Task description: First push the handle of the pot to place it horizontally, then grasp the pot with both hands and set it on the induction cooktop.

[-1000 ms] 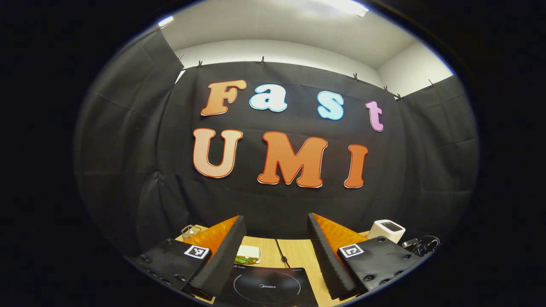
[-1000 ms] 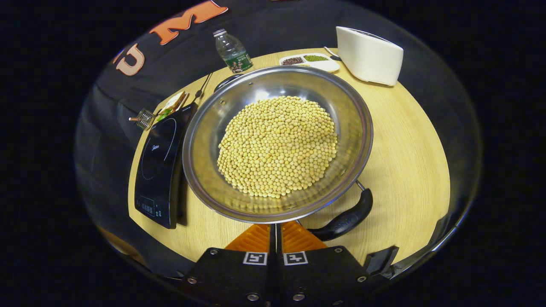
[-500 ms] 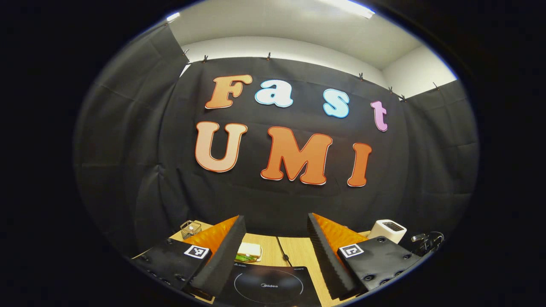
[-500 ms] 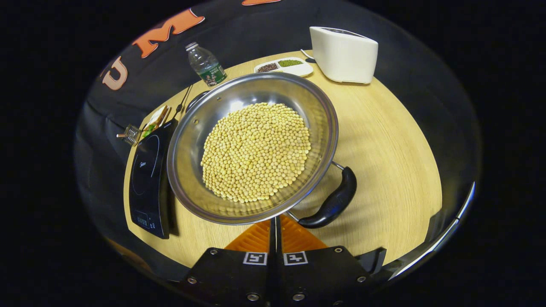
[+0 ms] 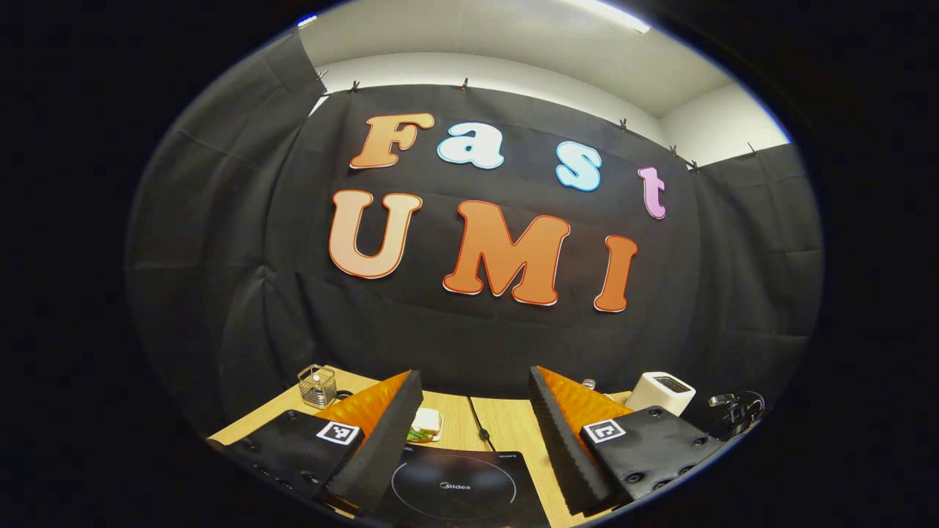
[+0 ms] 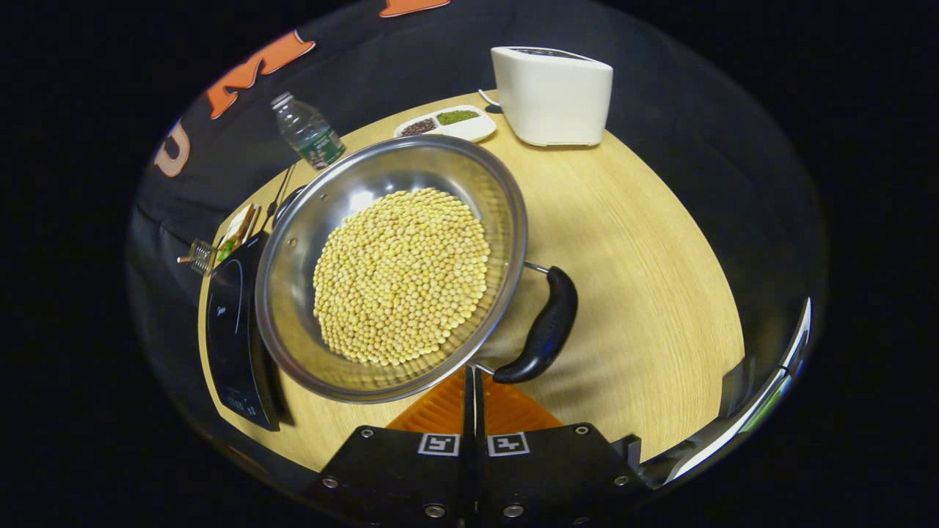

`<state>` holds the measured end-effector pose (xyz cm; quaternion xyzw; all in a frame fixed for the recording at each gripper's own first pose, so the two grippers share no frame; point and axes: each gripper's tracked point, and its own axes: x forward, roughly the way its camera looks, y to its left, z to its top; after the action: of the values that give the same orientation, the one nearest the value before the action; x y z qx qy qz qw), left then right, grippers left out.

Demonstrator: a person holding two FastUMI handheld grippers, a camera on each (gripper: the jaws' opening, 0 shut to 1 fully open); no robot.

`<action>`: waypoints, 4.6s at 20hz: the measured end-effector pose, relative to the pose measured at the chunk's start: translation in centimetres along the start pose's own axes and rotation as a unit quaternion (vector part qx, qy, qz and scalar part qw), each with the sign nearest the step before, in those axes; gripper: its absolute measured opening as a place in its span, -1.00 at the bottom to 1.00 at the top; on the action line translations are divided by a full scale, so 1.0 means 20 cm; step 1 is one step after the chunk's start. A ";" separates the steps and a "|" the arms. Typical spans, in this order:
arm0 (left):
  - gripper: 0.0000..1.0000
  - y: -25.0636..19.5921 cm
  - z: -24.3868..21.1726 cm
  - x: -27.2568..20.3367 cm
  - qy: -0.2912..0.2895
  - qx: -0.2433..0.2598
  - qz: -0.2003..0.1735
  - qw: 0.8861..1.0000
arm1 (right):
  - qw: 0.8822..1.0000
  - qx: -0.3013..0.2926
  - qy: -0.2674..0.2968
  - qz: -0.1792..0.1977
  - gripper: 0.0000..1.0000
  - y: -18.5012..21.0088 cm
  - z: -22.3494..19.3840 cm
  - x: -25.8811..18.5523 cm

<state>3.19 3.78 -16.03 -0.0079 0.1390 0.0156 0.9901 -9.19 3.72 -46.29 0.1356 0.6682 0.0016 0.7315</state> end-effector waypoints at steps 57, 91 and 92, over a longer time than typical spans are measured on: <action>0.92 -0.93 -1.55 0.53 0.382 0.036 -0.101 0.918 | 0.985 -0.001 -0.170 0.003 -0.02 -0.07 0.85 0.02; 0.54 -0.91 -1.97 0.80 0.342 0.081 -0.032 0.936 | 0.962 -0.133 -0.225 -0.082 0.36 -0.12 0.97 0.31; 0.54 -0.92 -1.96 0.79 0.340 0.083 -0.029 0.936 | 0.962 -0.131 -0.222 -0.084 0.34 -0.12 0.96 0.31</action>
<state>8.22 -14.85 -57.79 0.0656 0.4675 -0.0289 0.8811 9.89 -1.15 -51.48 -0.0214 0.4917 -0.0022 0.8705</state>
